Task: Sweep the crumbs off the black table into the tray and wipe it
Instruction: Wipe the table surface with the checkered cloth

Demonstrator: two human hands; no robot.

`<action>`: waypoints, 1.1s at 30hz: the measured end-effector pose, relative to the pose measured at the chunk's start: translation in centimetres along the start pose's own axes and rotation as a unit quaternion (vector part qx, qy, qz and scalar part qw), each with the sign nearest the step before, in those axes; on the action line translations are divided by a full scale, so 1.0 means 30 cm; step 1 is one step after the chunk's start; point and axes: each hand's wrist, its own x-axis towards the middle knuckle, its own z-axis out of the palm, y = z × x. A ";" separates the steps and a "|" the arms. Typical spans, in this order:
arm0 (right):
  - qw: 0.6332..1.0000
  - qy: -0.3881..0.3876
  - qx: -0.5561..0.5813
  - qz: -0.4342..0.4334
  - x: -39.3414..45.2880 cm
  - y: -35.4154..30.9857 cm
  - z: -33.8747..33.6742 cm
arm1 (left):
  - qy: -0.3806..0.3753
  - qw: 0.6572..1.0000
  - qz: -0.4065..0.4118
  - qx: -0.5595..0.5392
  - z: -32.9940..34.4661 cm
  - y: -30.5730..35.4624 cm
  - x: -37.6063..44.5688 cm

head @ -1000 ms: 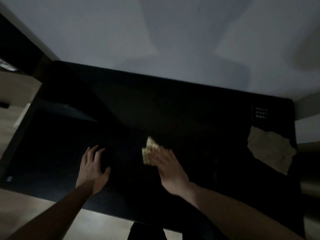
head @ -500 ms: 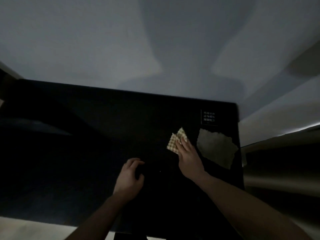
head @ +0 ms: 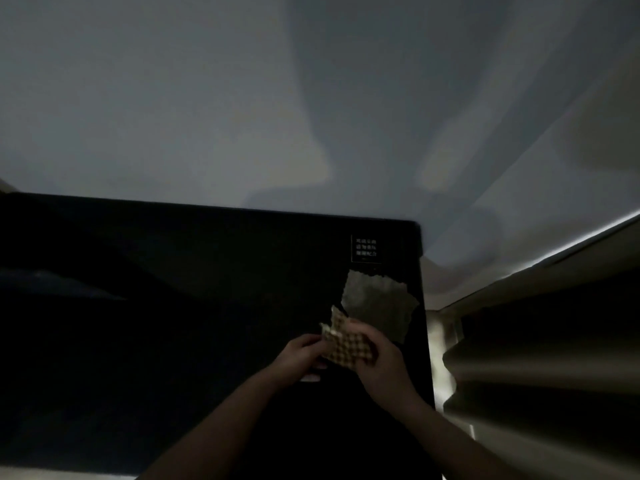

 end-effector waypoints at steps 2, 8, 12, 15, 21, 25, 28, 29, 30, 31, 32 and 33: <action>0.999 0.012 0.036 -0.033 0.043 -0.028 -0.068 | -0.013 0.999 0.045 -0.020 0.042 0.076 -0.005; 0.965 0.099 0.184 0.158 0.244 0.051 -0.189 | 0.028 0.992 0.113 -0.051 0.126 0.277 0.076; 0.865 0.044 0.374 0.331 0.375 0.082 -0.226 | 0.034 0.989 0.142 -0.035 0.154 0.383 0.145; 0.888 0.081 0.343 0.295 0.487 0.073 -0.284 | 0.054 0.983 0.174 -0.021 0.168 0.501 0.185; 0.968 0.222 0.069 0.094 0.728 -0.047 -0.419 | 0.126 0.959 0.248 0.052 0.169 0.709 0.295; 0.978 0.179 -0.052 0.091 0.766 0.046 -0.426 | 0.164 0.951 0.186 0.185 0.147 0.708 0.394; 0.975 0.096 -0.163 0.116 0.676 0.183 -0.391 | 0.136 0.914 0.130 0.360 0.137 0.585 0.424; 0.969 0.088 -0.198 0.116 0.627 0.237 -0.369 | 0.133 0.879 0.148 0.433 0.136 0.524 0.429; 0.963 0.086 -0.231 0.110 0.562 0.275 -0.346 | 0.125 0.836 0.175 0.504 0.137 0.461 0.429; 0.957 0.090 -0.261 0.087 0.497 0.319 -0.318 | 0.114 0.796 0.195 0.562 0.139 0.399 0.428; 0.952 0.091 -0.285 0.061 0.427 0.349 -0.291 | 0.100 0.772 0.210 0.591 0.144 0.342 0.423; 0.950 0.087 -0.298 0.031 0.364 0.381 -0.267 | 0.089 0.764 0.226 0.598 0.151 0.298 0.409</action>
